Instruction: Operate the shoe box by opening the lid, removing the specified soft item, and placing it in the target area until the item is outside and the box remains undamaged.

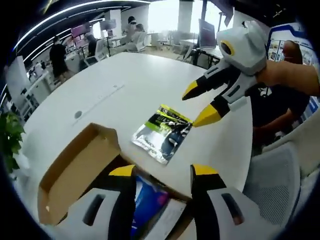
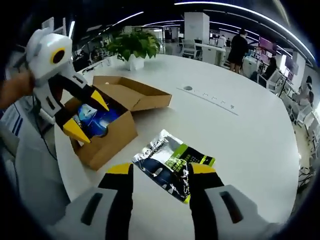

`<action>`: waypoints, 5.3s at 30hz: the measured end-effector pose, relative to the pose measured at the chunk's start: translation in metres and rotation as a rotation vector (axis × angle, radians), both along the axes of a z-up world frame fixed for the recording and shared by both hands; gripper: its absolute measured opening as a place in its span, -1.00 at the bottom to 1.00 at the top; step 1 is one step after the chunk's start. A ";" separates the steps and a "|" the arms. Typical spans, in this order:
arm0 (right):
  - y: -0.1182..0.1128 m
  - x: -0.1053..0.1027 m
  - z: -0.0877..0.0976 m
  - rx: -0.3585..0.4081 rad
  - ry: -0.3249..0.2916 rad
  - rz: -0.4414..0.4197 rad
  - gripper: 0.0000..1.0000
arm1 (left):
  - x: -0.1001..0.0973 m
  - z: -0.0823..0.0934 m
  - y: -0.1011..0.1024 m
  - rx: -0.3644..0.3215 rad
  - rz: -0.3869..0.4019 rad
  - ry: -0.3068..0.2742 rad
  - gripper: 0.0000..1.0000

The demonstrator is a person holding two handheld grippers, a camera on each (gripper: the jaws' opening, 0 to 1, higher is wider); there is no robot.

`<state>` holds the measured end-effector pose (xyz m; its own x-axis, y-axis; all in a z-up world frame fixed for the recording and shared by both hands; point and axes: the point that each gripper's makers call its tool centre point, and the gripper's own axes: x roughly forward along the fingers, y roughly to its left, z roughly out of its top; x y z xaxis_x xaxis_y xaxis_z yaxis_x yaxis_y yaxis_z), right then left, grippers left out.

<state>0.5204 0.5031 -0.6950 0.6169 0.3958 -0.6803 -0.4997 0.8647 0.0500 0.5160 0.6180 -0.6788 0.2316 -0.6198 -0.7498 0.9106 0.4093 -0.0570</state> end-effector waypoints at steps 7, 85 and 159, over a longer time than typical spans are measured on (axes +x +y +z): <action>0.016 -0.004 0.001 0.015 0.003 0.014 -0.14 | -0.001 0.008 0.025 -0.015 0.046 -0.019 -0.09; 0.202 0.023 -0.007 0.175 0.006 0.240 -0.34 | 0.026 -0.018 0.282 0.028 0.589 -0.065 -0.26; 0.221 0.045 -0.036 0.250 0.131 0.061 -1.00 | 0.013 -0.041 0.302 -0.037 0.783 0.079 -0.94</action>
